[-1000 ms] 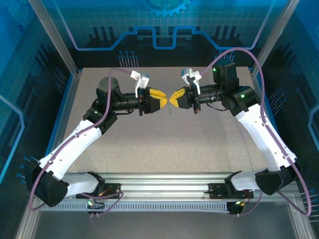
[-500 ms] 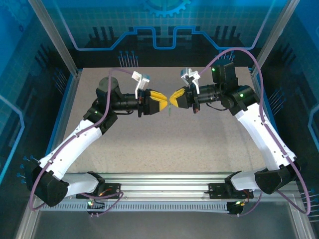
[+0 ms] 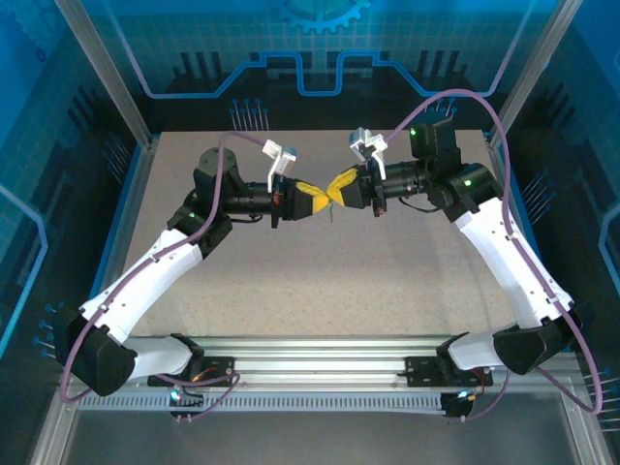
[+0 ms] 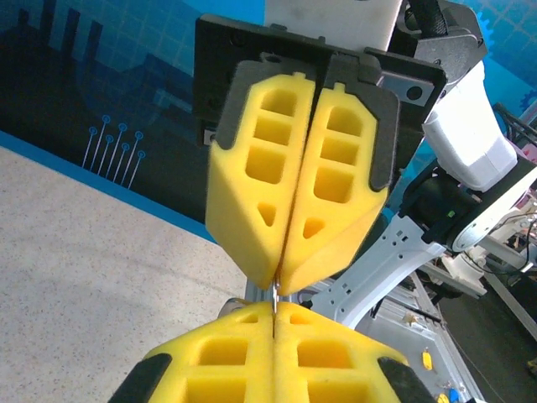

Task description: Remove the keys from the keyring

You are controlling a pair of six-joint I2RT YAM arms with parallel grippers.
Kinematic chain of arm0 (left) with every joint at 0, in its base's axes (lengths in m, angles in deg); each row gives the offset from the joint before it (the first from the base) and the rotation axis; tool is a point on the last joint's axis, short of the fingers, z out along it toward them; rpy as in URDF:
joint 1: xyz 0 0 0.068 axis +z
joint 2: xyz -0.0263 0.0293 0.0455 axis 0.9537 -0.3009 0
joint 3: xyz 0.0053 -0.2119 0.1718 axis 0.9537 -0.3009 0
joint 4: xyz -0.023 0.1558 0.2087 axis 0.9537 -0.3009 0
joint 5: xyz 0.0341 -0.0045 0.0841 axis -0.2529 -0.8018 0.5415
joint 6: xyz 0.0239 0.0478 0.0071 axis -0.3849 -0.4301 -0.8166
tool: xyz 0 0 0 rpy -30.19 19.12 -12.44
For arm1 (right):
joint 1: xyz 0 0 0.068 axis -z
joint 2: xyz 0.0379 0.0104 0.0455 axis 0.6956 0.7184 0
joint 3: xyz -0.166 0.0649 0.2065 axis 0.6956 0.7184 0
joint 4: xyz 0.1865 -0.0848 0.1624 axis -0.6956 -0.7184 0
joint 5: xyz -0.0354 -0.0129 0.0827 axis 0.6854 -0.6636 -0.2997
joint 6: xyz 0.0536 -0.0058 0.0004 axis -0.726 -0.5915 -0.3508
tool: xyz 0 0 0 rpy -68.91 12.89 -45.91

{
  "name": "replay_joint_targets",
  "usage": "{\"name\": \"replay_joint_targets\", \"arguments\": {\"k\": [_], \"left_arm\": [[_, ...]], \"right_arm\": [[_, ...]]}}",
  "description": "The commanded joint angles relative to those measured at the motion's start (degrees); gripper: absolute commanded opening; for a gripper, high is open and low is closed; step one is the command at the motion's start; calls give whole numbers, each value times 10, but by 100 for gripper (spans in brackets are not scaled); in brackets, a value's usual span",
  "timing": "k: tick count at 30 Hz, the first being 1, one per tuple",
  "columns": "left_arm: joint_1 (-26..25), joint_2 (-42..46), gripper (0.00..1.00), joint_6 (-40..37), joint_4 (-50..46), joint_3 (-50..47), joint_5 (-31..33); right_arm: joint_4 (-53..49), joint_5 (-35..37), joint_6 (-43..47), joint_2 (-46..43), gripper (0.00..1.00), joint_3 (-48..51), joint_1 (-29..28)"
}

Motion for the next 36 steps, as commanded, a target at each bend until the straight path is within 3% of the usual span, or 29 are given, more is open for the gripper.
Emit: {"name": "replay_joint_targets", "arguments": {"k": [1,3,6,12,15,19,23,27,36], "left_arm": [[-3,4,0,27,56,-14,30],[-3,8,0,49,102,-36,49],[-3,5,0,79,151,-55,63],[-4,2,0,111,208,-76,76],[-6,5,0,109,211,-81,81],[-11,10,0,103,208,-84,87],[-12,14,0,97,201,-83,91],[-11,22,0,87,197,-87,105],[-12,25,0,87,208,-91,116]], "right_arm": [[61,14,-45,-25,32,16,-7],[152,25,-100,-56,42,72,0],[270,67,-178,-93,43,146,6],[487,108,-313,-142,39,273,7],[537,135,-342,-147,41,308,2],[641,130,-402,-139,31,342,2],[656,120,-409,-130,22,338,-4],[653,111,-410,-131,32,338,-8],[639,100,-403,-132,28,347,-12]]}}
